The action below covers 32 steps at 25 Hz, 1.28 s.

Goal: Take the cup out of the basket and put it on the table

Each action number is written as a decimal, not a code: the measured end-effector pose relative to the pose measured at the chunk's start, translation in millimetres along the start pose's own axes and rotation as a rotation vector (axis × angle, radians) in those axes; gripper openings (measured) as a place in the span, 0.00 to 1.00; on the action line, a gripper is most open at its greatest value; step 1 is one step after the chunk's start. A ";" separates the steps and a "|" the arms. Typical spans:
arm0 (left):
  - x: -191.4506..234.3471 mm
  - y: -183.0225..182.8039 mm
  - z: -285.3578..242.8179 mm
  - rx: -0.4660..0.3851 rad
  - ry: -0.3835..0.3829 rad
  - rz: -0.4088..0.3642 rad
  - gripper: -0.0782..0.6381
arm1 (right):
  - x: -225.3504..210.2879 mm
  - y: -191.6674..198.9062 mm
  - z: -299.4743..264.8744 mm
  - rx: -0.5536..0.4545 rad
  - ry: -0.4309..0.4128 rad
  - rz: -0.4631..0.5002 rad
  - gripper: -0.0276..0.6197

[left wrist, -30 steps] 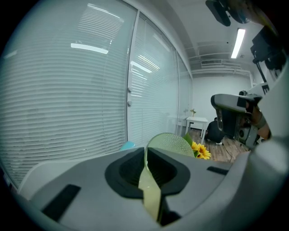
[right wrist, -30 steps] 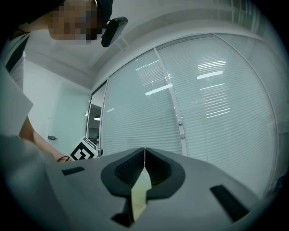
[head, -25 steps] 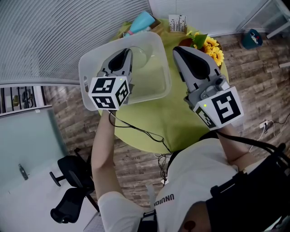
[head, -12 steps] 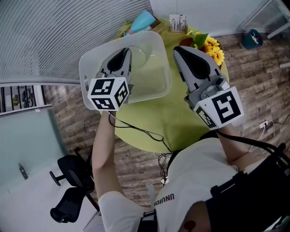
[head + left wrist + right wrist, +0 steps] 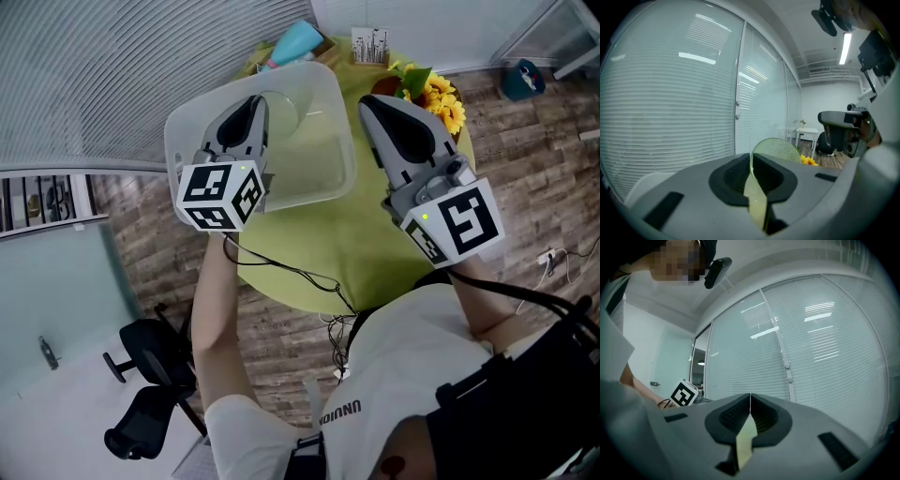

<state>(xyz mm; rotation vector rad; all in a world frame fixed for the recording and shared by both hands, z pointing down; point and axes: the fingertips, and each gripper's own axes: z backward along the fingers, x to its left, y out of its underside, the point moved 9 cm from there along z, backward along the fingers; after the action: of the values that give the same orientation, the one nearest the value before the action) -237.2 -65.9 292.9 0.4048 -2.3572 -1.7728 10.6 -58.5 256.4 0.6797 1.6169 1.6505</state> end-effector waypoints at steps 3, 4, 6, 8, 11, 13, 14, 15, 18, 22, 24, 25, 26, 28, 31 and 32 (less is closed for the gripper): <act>-0.3 -1.8 1.4 -0.010 -0.003 0.000 0.15 | -0.3 -0.3 0.1 0.000 -0.001 0.000 0.07; -0.3 -2.6 1.8 -0.015 -0.004 0.001 0.15 | -0.4 -0.6 0.1 0.000 0.000 0.000 0.07; 0.1 -4.3 3.1 -0.023 -0.007 0.002 0.15 | -0.4 -1.0 0.2 -0.001 0.000 0.000 0.07; 0.4 -5.7 4.4 -0.032 -0.012 0.002 0.15 | -0.2 -1.2 0.4 -0.002 0.000 0.000 0.07; 0.3 -7.0 5.9 -0.043 -0.018 0.002 0.15 | 0.0 -1.0 1.2 -0.004 -0.001 0.000 0.07; 0.4 -7.3 6.6 -0.046 -0.020 0.000 0.15 | 0.1 -0.9 1.5 -0.005 0.000 0.000 0.07; 0.6 -7.4 6.9 -0.047 -0.021 -0.001 0.15 | 0.1 -0.8 1.6 -0.005 0.000 0.000 0.07; 0.7 -7.5 7.2 -0.048 -0.023 -0.004 0.15 | 0.0 -0.7 1.6 -0.004 0.000 0.000 0.07; 1.2 -8.5 8.7 -0.050 -0.030 -0.013 0.15 | 0.1 -0.6 1.4 -0.003 -0.004 0.000 0.07; 1.3 -12.1 11.0 -0.063 -0.031 -0.010 0.15 | -0.1 -1.3 1.5 -0.006 -0.005 0.001 0.07; 1.5 -13.8 12.1 -0.069 -0.032 -0.011 0.15 | -0.3 -1.3 1.4 -0.006 -0.004 0.001 0.07; 1.6 -14.5 12.5 -0.071 -0.032 -0.010 0.15 | -0.2 -1.2 1.2 -0.005 -0.005 0.001 0.07; 1.8 -15.0 13.0 -0.073 -0.033 -0.010 0.15 | -0.1 -1.0 1.0 -0.004 -0.005 0.001 0.07; 2.0 -16.1 14.1 -0.078 -0.034 -0.009 0.15 | 0.3 -1.0 0.8 -0.004 -0.007 0.003 0.07; 2.0 -17.9 16.3 -0.087 -0.036 -0.006 0.15 | 0.8 -1.3 1.1 -0.004 -0.008 0.004 0.07; 2.0 -18.6 17.0 -0.090 -0.037 -0.006 0.15 | 1.0 -1.4 1.3 -0.004 -0.008 0.004 0.07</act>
<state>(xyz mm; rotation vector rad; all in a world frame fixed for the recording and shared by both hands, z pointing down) -241.9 -55.8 270.2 0.3695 -2.2926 -1.8966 11.2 -56.9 255.0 0.6869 1.6070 1.6513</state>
